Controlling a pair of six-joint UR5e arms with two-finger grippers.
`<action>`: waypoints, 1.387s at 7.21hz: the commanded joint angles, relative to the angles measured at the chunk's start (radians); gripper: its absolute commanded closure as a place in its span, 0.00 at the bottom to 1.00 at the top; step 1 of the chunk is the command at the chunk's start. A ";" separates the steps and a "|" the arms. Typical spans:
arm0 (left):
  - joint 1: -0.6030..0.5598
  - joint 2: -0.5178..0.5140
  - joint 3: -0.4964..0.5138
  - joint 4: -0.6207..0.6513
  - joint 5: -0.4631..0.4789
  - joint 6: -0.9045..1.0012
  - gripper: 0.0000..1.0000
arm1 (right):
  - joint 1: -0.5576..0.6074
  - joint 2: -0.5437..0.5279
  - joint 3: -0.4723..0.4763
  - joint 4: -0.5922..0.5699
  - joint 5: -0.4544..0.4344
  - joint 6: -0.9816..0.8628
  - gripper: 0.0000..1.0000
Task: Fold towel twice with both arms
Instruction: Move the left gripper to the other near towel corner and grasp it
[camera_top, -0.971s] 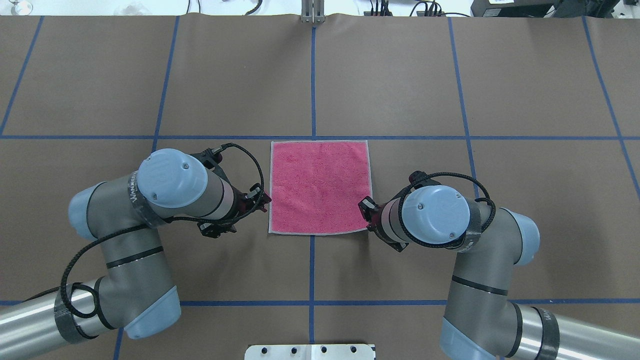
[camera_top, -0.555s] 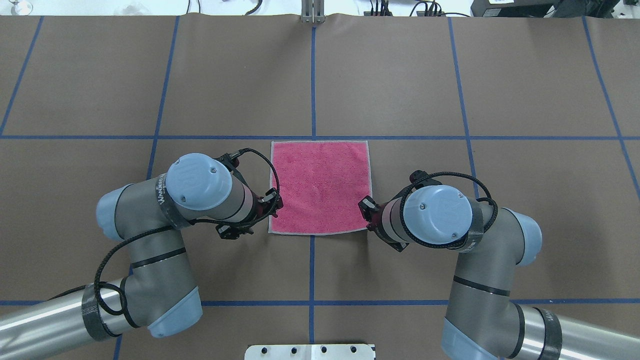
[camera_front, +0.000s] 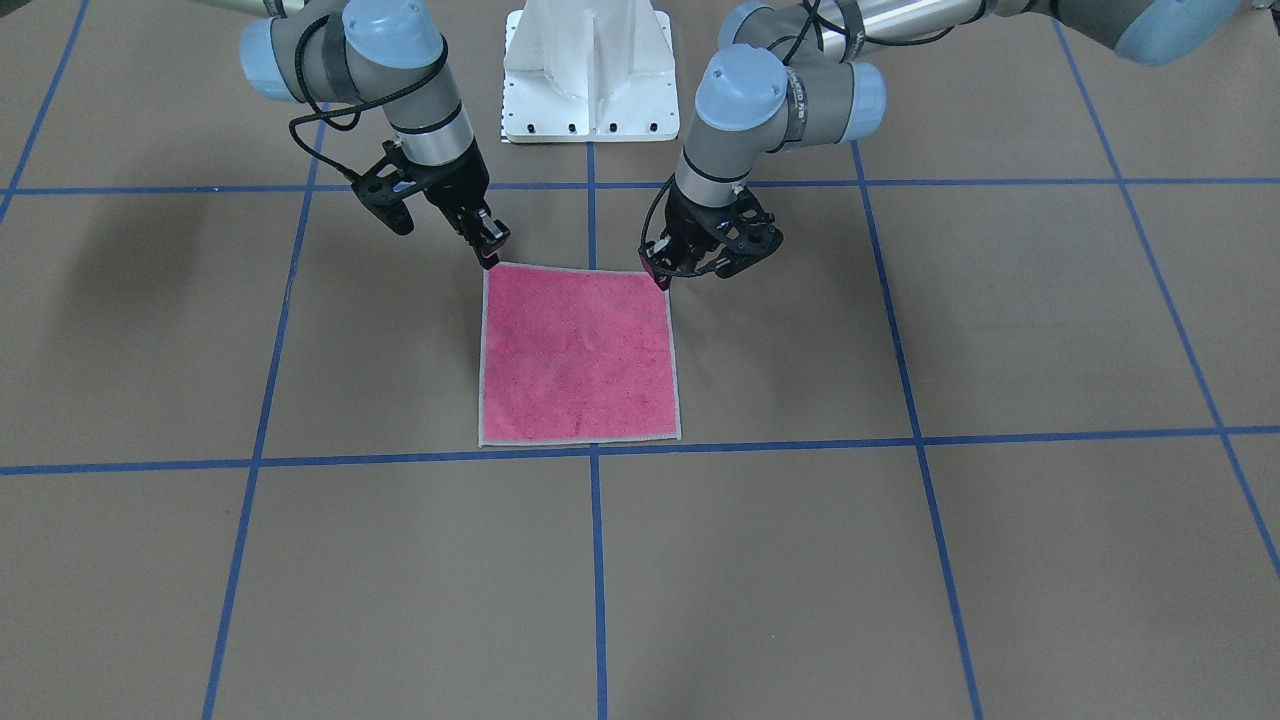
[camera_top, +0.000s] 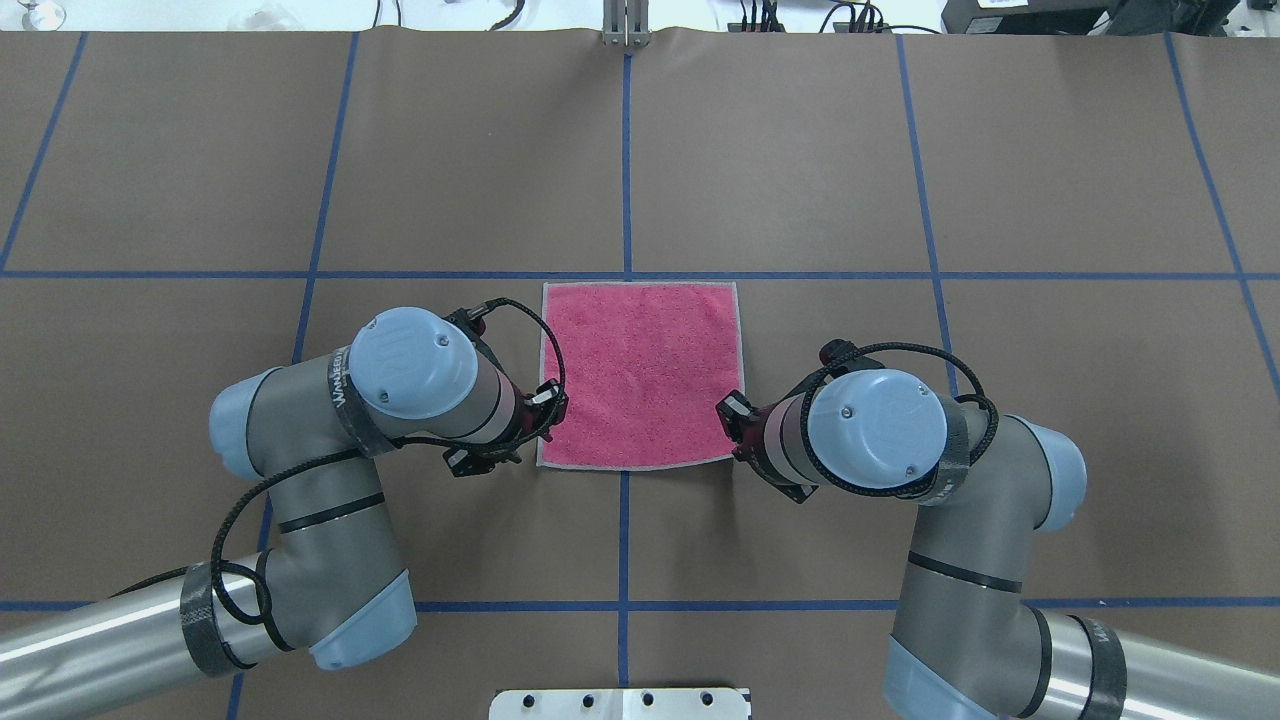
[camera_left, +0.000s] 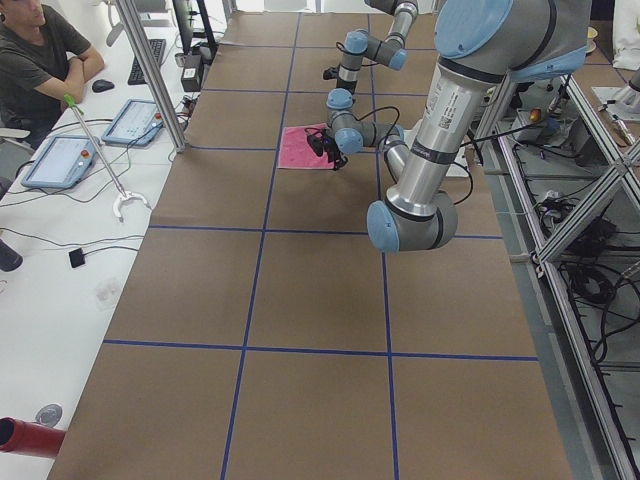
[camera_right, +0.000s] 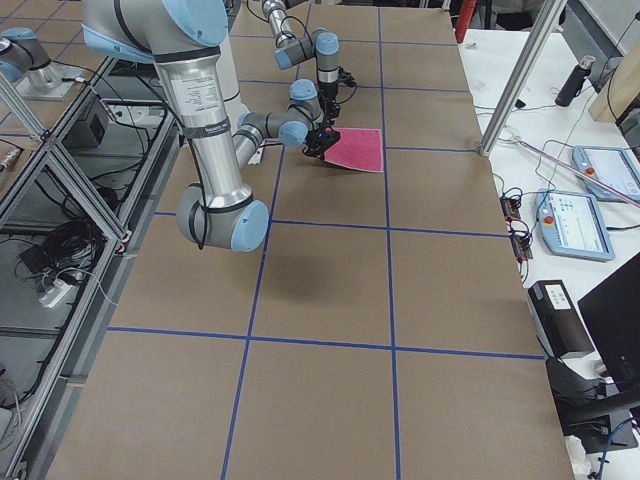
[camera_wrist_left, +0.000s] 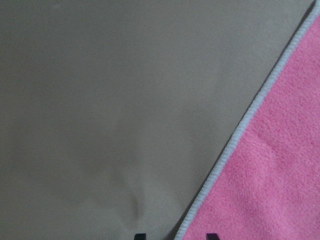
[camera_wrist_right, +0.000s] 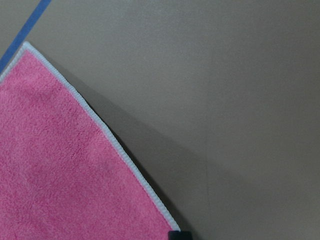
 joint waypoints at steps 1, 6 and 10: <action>0.004 -0.002 0.002 -0.001 0.000 -0.002 0.55 | 0.000 0.000 0.000 -0.001 0.000 0.000 1.00; 0.016 -0.011 0.016 -0.001 0.000 -0.003 0.62 | 0.000 0.000 0.000 -0.001 0.000 0.000 1.00; 0.026 -0.014 0.019 0.001 0.000 -0.005 0.70 | 0.000 -0.002 0.000 -0.001 0.000 0.000 1.00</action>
